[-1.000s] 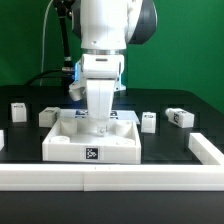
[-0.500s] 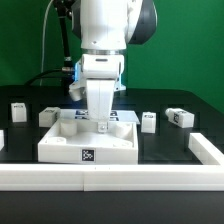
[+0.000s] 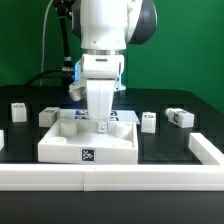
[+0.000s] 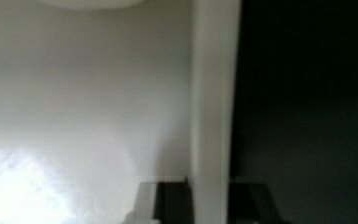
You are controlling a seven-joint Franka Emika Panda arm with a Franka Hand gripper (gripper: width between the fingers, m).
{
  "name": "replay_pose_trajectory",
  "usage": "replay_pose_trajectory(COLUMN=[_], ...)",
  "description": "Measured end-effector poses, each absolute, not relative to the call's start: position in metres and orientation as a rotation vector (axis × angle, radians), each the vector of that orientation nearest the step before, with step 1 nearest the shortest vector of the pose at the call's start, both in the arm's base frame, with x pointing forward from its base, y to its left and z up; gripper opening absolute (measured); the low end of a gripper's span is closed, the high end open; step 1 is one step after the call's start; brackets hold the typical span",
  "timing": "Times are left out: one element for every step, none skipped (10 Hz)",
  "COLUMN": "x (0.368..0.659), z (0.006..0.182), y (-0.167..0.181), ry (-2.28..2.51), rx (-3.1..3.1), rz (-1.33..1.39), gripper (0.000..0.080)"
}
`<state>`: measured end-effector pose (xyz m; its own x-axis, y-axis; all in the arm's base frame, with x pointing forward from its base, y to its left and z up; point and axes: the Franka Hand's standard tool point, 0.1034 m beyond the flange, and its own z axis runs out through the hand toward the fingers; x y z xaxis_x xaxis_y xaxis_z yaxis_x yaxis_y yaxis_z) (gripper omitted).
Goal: Assemble one leg
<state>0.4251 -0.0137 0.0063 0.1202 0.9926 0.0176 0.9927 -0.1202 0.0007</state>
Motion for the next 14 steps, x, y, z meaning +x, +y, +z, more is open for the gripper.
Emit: replay_pose_trajectory(x=[0.428,0.436,0.443,0.450,0.456,0.465,0.474,0.479,0.482,0.485,0.486,0.486,0.486,0.486], z=[0.006,0.006,0.006,0.007,0.007,0.007,0.007,0.007,0.007,0.007,0.007,0.007,0.007,0.007], y=[-0.012,-0.003,0.006,0.017,0.028,0.042,0.054,0.061,0.067,0.072,0.076,0.079,0.078,0.078], ry=[-2.102,-2.136,-2.158,-2.180,-2.179,-2.182,-2.187,-2.190,-2.185,-2.180,-2.174,-2.153,-2.151,-2.150], rx=[-2.313,-2.284,-2.265,-2.244,-2.242,-2.235,-2.233,-2.230,-2.233,-2.236,-2.238,-2.257,-2.259,-2.260], rz=[-0.009,-0.012,-0.028,-0.046,-0.052,-0.054,-0.065,-0.067,-0.059,-0.059,-0.060,-0.060,-0.060,-0.060], gripper=[0.0057,0.0057,0.0057,0.0057,0.0057,0.0057,0.0057,0.0057,0.0057,0.0057,0.0057,0.0057,0.0057,0.0057])
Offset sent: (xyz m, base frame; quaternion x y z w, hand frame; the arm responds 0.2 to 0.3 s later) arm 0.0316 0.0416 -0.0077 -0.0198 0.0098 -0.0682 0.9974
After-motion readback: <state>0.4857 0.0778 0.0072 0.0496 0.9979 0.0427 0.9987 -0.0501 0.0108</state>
